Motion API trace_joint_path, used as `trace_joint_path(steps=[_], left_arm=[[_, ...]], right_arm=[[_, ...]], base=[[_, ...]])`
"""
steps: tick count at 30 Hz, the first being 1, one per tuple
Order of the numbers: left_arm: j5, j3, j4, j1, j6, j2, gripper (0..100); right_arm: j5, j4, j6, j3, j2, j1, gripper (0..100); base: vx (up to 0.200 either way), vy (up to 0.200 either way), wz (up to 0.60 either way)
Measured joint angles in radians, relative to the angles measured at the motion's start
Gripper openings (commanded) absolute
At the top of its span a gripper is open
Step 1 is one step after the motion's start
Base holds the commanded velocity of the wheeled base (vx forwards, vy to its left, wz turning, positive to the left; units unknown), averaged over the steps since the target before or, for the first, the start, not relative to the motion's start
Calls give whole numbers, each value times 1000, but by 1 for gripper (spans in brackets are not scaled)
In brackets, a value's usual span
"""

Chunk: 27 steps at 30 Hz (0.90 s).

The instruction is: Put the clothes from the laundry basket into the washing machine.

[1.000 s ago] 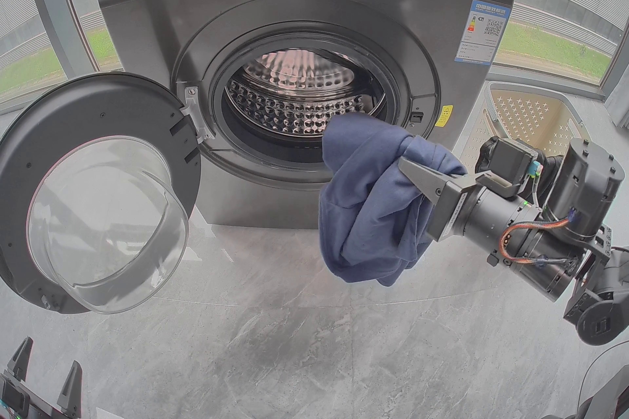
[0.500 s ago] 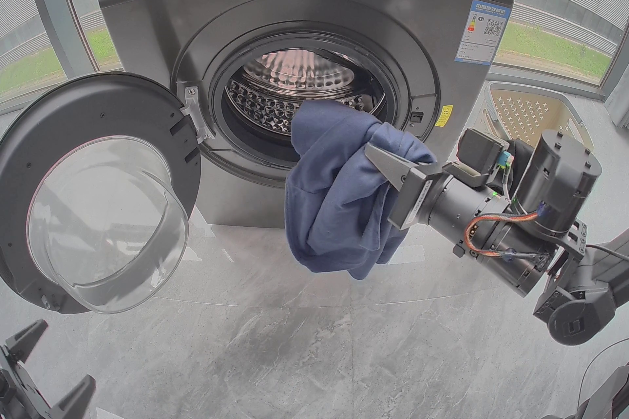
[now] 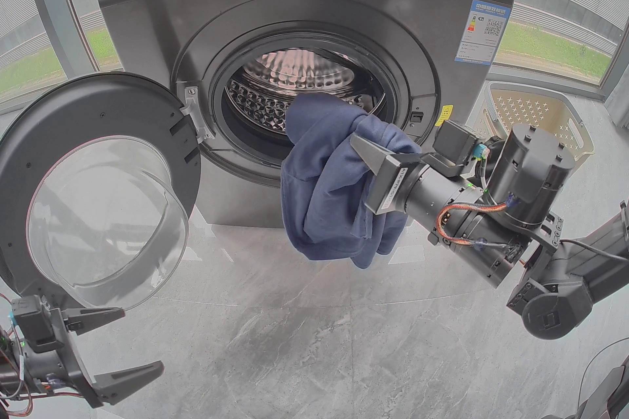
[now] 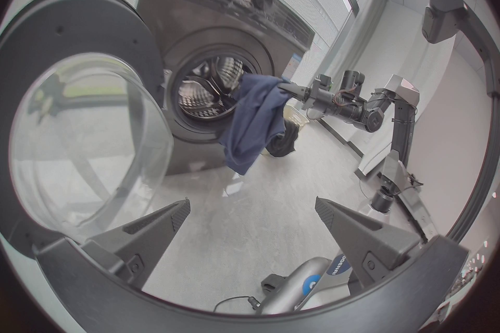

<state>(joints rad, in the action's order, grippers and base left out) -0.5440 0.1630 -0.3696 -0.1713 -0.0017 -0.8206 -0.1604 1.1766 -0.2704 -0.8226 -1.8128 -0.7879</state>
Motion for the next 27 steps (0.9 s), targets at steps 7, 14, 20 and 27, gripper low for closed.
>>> trace_joint_path(steps=[7, 14, 20, 27], left_arm=[[30, 28, -226, -111, -22, -275, 100], [77, 59, -445, -197, -58, -524, 100], [90, 130, -490, -253, -94, -684, 100], [84, 231, -498, -269, -131, -813, 100]], right_arm=[[-5, 2, -1, -4, -4, -1, 0], [-4, 13, -1, -5, 1, -5, 0], [-1, 36, -1, -9, 5, -10, 0], [2, 70, -1, -6, 8, -14, 0]], base=[[0, 0, 0], [0, 0, 0], [0, 0, 0], [0, 0, 0]])
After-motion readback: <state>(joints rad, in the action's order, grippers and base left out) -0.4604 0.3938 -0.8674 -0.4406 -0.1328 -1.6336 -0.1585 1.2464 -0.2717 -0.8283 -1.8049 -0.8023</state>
